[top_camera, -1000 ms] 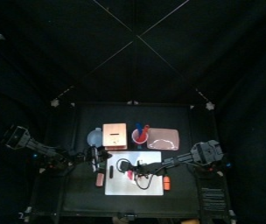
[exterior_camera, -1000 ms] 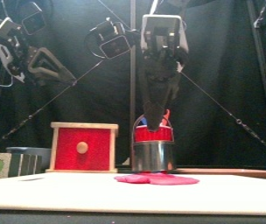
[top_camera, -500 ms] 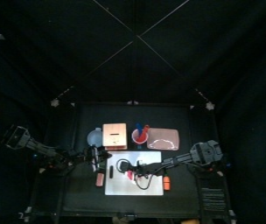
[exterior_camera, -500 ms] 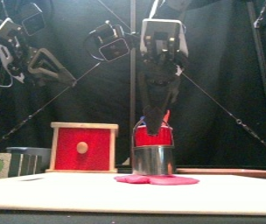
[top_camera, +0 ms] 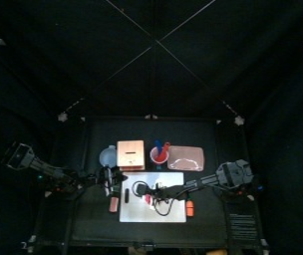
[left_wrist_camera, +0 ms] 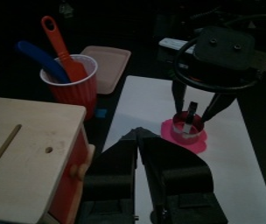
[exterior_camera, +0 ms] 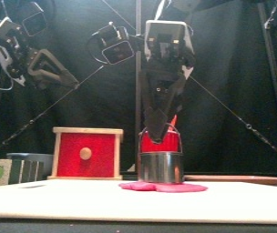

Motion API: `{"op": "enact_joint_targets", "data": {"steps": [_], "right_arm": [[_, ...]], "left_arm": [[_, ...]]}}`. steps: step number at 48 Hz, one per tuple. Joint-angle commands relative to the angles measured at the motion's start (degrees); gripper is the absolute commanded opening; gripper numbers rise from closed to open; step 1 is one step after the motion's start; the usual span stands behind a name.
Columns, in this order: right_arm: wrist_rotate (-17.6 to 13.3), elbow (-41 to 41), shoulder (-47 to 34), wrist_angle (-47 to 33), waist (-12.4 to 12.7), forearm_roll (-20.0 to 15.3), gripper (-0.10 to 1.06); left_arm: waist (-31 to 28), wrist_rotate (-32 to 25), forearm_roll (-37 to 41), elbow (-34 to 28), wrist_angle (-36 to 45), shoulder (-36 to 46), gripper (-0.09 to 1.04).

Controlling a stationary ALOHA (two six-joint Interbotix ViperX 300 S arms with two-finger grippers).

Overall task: Get the cutter from the drawer then cut the dough then place the extra dough in the bowl
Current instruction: Cut the dough

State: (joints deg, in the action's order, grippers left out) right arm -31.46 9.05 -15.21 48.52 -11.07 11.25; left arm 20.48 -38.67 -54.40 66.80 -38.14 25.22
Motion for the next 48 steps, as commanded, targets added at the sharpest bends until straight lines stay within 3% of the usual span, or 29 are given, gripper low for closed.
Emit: {"op": "enact_joint_targets", "data": {"steps": [1, 12, 20, 30, 37, 48], "right_arm": [[-0.5, -1.4, 2.5, -1.8, -0.2, 1.3, 0.89], [-1.9, -0.8, 5.2, -5.8, -0.5, 4.7, 0.9], [-7.2, 3.3, 8.3, -10.8, -1.1, 12.3, 0.9], [-20.0, 12.3, 13.6, -22.2, -1.9, 24.6, 0.9], [-31.7, 18.7, 16.8, -29.6, -1.9, 35.2, 0.9], [-45.9, 23.6, 17.8, -32.1, -2.0, 50.4, 0.9]], "left_arm": [[0.3, 0.2, 1.8, -1.3, -0.5, 0.1, 0.48], [0.4, 0.3, 6.7, -3.1, -0.6, -0.3, 0.48], [0.6, 0.3, 13.1, -4.7, -0.8, -1.4, 0.48], [0.6, 0.4, 22.1, -6.8, -2.3, -5.4, 0.48], [0.6, 0.4, 22.2, -9.1, -4.0, -9.8, 0.48], [0.3, 5.6, 20.9, -12.3, -5.8, -16.8, 0.47]]}}
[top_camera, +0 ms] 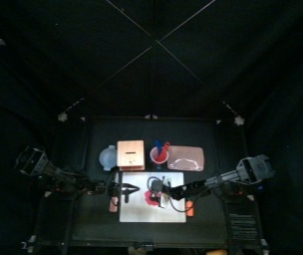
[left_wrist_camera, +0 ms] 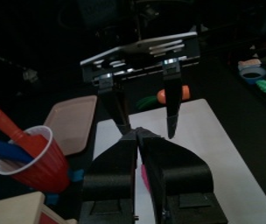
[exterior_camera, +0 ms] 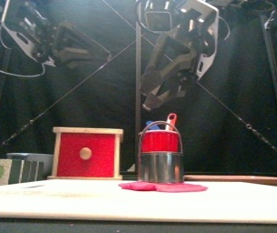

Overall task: Get the cutter from the drawer then cut the dough then place the extra dough in the bowl
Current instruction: Cut the dough

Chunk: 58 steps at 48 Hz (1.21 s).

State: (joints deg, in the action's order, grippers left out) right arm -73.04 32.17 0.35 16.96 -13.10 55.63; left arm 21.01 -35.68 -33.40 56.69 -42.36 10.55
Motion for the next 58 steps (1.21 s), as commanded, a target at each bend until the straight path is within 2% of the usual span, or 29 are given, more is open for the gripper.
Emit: {"op": "enact_joint_targets", "data": {"steps": [1, 5, 10, 13, 18, 20, 26, 30, 36, 42, 46, 52, 58], "right_arm": [[-5.3, 0.7, 2.3, -0.5, 0.0, 7.2, 0.9], [-10.1, 1.7, 2.2, -0.3, 0.0, 12.0, 0.9], [-14.7, 2.2, 2.3, -0.4, 0.1, 16.4, 0.9], [-16.0, 2.0, 2.2, -0.8, 0.0, 17.7, 0.9], [-16.4, 1.6, 2.4, -3.9, -0.4, 17.2, 0.9], [-16.4, 1.6, 2.6, -5.9, -0.4, 16.3, 0.9], [-16.3, 2.5, 4.4, -12.5, -0.3, 9.1, 0.9], [-16.1, 3.9, 6.5, -14.1, 0.1, 6.9, 0.9], [-16.0, 7.1, 11.7, -13.5, 0.2, 3.9, 0.89], [-16.0, 9.8, 16.7, -10.0, 0.1, -3.6, 0.89], [-15.4, 11.9, 19.9, -2.8, -0.8, -7.1, 0.89], [-11.2, 12.5, 22.9, 6.1, -5.3, -6.5, 0.89], [-5.5, 10.7, 25.3, 7.8, -8.3, -5.7, 0.89]], "left_arm": [[-0.3, 3.5, 0.1, -2.3, -2.0, -2.5, 0.47], [-0.4, 7.0, 1.2, -2.5, -4.2, -4.3, 0.47], [-0.4, 10.4, 3.7, -2.4, -6.7, -5.4, 0.47], [-0.4, 10.9, 4.4, -2.5, -6.8, -5.4, 0.47], [-0.7, 10.8, 4.9, -2.8, -6.8, -5.1, 0.47], [-1.1, 10.9, 4.9, -2.9, -6.7, -5.0, 0.47], [-1.8, 10.8, 4.9, -3.4, -6.5, -4.8, 0.47], [-1.9, 10.7, 5.2, -3.9, -6.0, -4.7, 0.47], [-2.5, 10.8, 5.9, -4.6, -4.7, -4.7, 0.47], [-3.0, 10.7, 6.0, -5.4, -2.5, -4.7, 0.47], [-3.5, 10.6, 6.5, -6.2, -1.6, -4.7, 0.47], [-4.0, 10.6, 8.2, -6.9, -1.4, -4.7, 0.47], [-4.8, 10.6, 9.2, -7.6, -1.5, -4.7, 0.47]]}}
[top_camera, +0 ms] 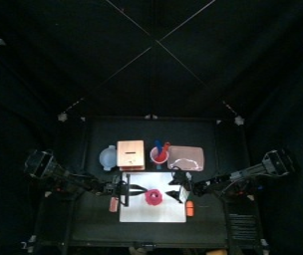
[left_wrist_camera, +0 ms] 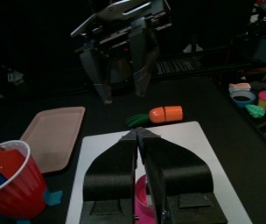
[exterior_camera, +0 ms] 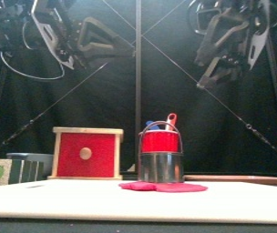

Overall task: Get the cutter from the drawer then cut the dough then place the extra dough in the bowl
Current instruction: Cut the dough

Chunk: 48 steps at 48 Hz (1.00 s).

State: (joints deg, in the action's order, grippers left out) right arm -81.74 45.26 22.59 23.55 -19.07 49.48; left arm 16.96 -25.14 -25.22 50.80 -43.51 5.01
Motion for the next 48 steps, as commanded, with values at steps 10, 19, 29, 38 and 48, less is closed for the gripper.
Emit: {"op": "enact_joint_targets", "data": {"steps": [10, 19, 29, 38, 48], "right_arm": [[6.0, -6.7, 10.2, 9.8, -3.0, -7.5, 0.89], [16.2, -7.6, 16.1, 29.2, -2.7, -29.4, 0.89], [27.2, -8.4, 11.9, 20.1, 0.3, -31.3, 0.85], [29.4, -3.3, 7.4, -5.0, 2.2, -16.6, 0.8], [26.0, 4.6, 0.8, -32.4, 8.8, -14.8, 0.72]], "left_arm": [[-1.8, 0.1, 2.2, -2.7, 0.2, 1.1, 0.47], [-1.9, 0.1, 2.2, -2.6, 0.3, 1.0, 0.47], [-2.7, 0.1, 2.6, -2.9, 0.3, 1.0, 0.47], [-2.8, 0.3, 3.6, -2.4, -0.4, 1.1, 0.48], [-2.8, 0.6, 3.5, -0.6, -5.8, 0.4, 0.48]]}}
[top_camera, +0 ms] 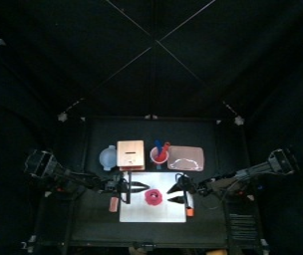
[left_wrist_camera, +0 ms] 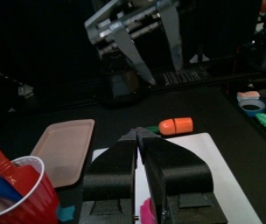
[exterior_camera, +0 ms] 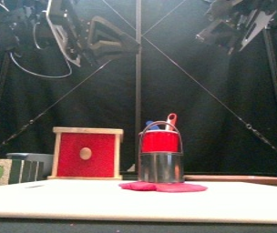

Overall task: Get the cutter from the drawer then cut the dough then place the extra dough in the bowl
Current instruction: Cut the dough

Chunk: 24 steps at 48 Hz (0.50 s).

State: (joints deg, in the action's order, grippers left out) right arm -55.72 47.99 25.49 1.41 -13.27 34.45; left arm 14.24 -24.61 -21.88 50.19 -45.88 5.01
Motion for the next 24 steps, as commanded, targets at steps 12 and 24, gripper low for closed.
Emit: {"op": "enact_joint_targets", "data": {"steps": [12, 24], "right_arm": [[0.3, 1.7, -14.1, -22.3, 6.5, 0.7, 0.63], [2.1, 0.6, -17.7, -22.8, 7.6, -0.3, 0.63]], "left_arm": [[0.4, 0.4, -0.1, 1.4, -6.2, -0.8, 0.48], [1.4, 6.7, -0.4, 5.0, -9.7, -2.7, 0.48]]}}
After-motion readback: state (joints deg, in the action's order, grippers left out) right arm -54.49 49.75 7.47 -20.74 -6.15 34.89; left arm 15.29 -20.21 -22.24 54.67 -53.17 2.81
